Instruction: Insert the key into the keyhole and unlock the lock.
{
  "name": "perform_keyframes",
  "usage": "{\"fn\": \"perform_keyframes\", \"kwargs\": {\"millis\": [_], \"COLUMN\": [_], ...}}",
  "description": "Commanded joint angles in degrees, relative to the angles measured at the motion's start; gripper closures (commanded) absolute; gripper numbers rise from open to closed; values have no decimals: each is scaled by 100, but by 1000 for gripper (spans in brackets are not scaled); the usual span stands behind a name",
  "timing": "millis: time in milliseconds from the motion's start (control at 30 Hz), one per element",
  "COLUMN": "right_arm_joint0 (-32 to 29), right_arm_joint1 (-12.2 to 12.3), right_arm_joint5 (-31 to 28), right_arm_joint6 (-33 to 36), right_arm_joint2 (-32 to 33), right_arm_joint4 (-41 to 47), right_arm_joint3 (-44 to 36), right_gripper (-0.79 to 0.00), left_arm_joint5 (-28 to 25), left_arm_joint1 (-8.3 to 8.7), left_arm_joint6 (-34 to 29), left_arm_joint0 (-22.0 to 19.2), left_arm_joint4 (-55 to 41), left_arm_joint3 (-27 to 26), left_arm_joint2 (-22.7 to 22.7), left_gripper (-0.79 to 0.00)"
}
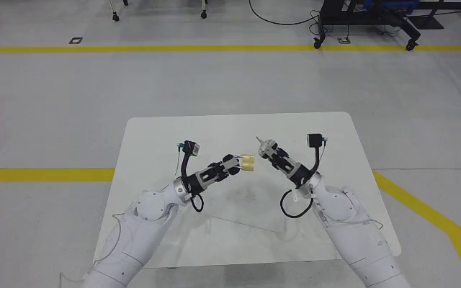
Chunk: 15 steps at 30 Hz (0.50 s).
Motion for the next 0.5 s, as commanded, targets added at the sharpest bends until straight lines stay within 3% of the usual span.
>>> {"fn": "perform_keyframes", "kwargs": {"millis": [0,467], "right_arm_joint0": [37,147], "right_arm_joint1": [-14,-82], "right_arm_joint5": [-49,-194], "right_arm_joint6": [142,587], "right_arm_joint2": [-23,-92], "right_arm_joint4": [159,407], "right_arm_joint3": [53,24], "right_gripper": [0,0], "left_arm_joint5": [-23,69], "left_arm_joint1": [-3,-37], "left_arm_joint6": [-25,-226], "left_arm_joint0": [11,-62], "left_arm_joint4": [-56,-147], "left_arm_joint3": [21,147], "left_arm_joint2": [-14,23], "left_gripper": [0,0]}}
